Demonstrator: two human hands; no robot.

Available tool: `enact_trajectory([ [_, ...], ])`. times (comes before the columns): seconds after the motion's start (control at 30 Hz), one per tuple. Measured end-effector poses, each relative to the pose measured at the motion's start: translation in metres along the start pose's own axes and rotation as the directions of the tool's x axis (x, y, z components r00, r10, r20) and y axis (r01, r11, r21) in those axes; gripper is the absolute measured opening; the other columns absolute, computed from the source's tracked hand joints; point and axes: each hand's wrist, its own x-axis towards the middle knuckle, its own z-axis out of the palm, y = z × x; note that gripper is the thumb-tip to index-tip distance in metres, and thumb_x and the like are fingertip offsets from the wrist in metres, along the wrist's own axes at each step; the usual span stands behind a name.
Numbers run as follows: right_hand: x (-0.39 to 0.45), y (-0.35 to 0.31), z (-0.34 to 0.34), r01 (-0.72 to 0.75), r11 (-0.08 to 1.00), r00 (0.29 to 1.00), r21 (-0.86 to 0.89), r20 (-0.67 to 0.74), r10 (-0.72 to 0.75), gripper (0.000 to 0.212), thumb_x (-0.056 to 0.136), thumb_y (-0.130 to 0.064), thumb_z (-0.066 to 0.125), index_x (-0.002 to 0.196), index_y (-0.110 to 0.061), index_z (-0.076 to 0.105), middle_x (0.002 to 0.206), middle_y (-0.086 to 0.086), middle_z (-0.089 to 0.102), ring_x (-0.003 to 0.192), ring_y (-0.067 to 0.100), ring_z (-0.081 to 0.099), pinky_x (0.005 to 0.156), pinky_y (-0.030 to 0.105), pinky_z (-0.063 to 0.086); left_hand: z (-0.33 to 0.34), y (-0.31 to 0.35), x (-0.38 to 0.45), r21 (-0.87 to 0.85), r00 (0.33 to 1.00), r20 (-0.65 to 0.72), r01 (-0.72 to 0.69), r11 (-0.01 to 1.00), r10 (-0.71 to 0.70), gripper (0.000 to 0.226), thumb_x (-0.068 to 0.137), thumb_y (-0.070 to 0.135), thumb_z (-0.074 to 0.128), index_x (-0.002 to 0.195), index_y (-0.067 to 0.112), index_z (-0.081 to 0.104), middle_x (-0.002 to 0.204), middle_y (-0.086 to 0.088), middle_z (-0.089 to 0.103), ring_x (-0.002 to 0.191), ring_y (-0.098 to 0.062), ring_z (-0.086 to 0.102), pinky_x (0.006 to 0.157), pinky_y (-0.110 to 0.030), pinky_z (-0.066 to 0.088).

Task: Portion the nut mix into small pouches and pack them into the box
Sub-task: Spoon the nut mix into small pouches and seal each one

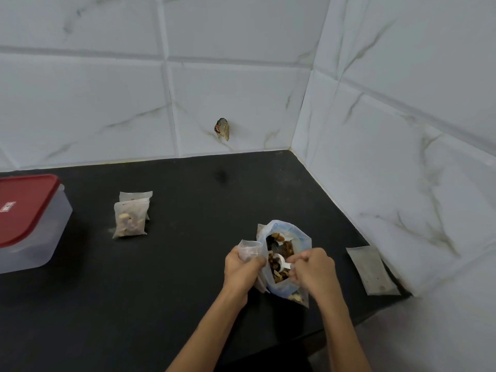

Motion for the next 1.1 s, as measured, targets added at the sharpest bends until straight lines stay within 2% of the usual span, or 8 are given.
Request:
enact_trajectory([
  [0.17, 0.001, 0.006, 0.008, -0.210, 0.877, 0.971, 0.432, -0.014, 0.239, 0.018, 0.090, 0.001, 0.053, 0.096, -0.008, 0.068, 0.076, 0.010, 0.067, 0.068, 0.015, 0.065, 0.056, 0.022, 0.053, 0.003, 0.006, -0.001, 0.077, 0.997, 0.055, -0.057, 0.995, 0.052, 0.028, 0.077, -0.006, 0.063, 0.101, 0.007, 0.063, 0.091, -0.011, 0.070, 0.083, -0.020, 0.069, 0.064, -0.028, 0.056],
  [0.33, 0.001, 0.010, 0.021, -0.218, 0.743, 0.955, 0.632, -0.018, 0.295, 0.019, 0.089, 0.003, 0.052, 0.094, -0.008, 0.068, 0.078, 0.013, 0.070, 0.071, 0.019, 0.069, 0.059, 0.025, 0.055, 0.001, 0.004, 0.000, 0.095, 0.999, 0.039, -0.031, 0.995, 0.027, 0.027, 0.077, -0.003, 0.064, 0.102, 0.009, 0.062, 0.094, -0.011, 0.069, 0.088, -0.021, 0.068, 0.066, -0.029, 0.054],
  [0.5, 0.000, 0.010, 0.018, -0.279, 0.563, 0.946, 0.778, 0.122, 0.300, 0.017, 0.090, 0.007, 0.051, 0.093, -0.001, 0.066, 0.084, 0.021, 0.068, 0.075, 0.024, 0.067, 0.064, 0.029, 0.055, -0.006, -0.001, 0.000, 0.058, 1.000, -0.014, -0.004, 0.998, 0.005, 0.026, 0.075, 0.000, 0.066, 0.101, 0.006, 0.063, 0.098, -0.018, 0.070, 0.091, -0.027, 0.069, 0.076, -0.040, 0.058],
  [0.63, -0.001, 0.010, 0.013, -0.321, 0.492, 0.935, 0.809, 0.189, 0.300, 0.018, 0.090, 0.008, 0.050, 0.095, 0.002, 0.066, 0.087, 0.021, 0.066, 0.076, 0.023, 0.065, 0.064, 0.029, 0.054, -0.007, -0.001, -0.001, 0.049, 1.000, -0.008, -0.012, 0.999, 0.012, 0.023, 0.078, -0.001, 0.066, 0.099, 0.008, 0.062, 0.093, -0.012, 0.069, 0.089, -0.023, 0.068, 0.070, -0.032, 0.056],
  [0.73, -0.003, 0.010, 0.016, -0.265, 0.623, 0.947, 0.736, 0.079, 0.310, 0.018, 0.090, 0.004, 0.052, 0.100, -0.001, 0.066, 0.084, 0.017, 0.068, 0.075, 0.022, 0.067, 0.063, 0.028, 0.054, -0.007, -0.002, 0.000, 0.068, 1.000, -0.012, -0.010, 0.998, 0.011, 0.027, 0.077, 0.002, 0.067, 0.103, 0.010, 0.063, 0.097, -0.011, 0.070, 0.093, -0.022, 0.068, 0.076, -0.037, 0.058],
  [0.87, -0.005, 0.006, 0.022, -0.008, 0.954, 0.965, 0.301, -0.248, 0.086, 0.024, 0.091, -0.005, 0.053, 0.112, -0.010, 0.065, 0.092, 0.007, 0.069, 0.077, 0.013, 0.067, 0.063, 0.021, 0.053, -0.007, -0.002, 0.001, 0.087, 1.000, -0.013, -0.018, 0.996, 0.019, 0.028, 0.074, 0.005, 0.068, 0.101, 0.010, 0.063, 0.097, -0.014, 0.071, 0.091, -0.024, 0.070, 0.080, -0.043, 0.059],
  [0.97, -0.005, 0.001, 0.026, 0.097, 0.995, 0.948, 0.016, -0.307, -0.087, 0.028, 0.093, -0.010, 0.053, 0.119, -0.014, 0.063, 0.112, 0.003, 0.066, 0.093, 0.010, 0.063, 0.065, 0.012, 0.046, -0.006, 0.000, 0.001, 0.088, 0.999, -0.006, -0.046, 0.995, 0.047, 0.027, 0.075, 0.002, 0.066, 0.100, 0.010, 0.063, 0.096, -0.013, 0.070, 0.091, -0.024, 0.069, 0.078, -0.040, 0.059],
  [1.1, -0.004, -0.003, 0.033, 0.173, 0.983, 0.960, -0.069, -0.211, -0.184, 0.029, 0.094, -0.011, 0.052, 0.120, -0.017, 0.063, 0.115, 0.000, 0.063, 0.094, 0.005, 0.055, 0.070, 0.010, 0.043, -0.004, 0.003, 0.000, 0.048, 0.997, 0.051, -0.063, 0.997, 0.060, 0.026, 0.077, 0.001, 0.066, 0.101, 0.008, 0.063, 0.097, -0.015, 0.071, 0.092, -0.026, 0.070, 0.081, -0.041, 0.058],
])
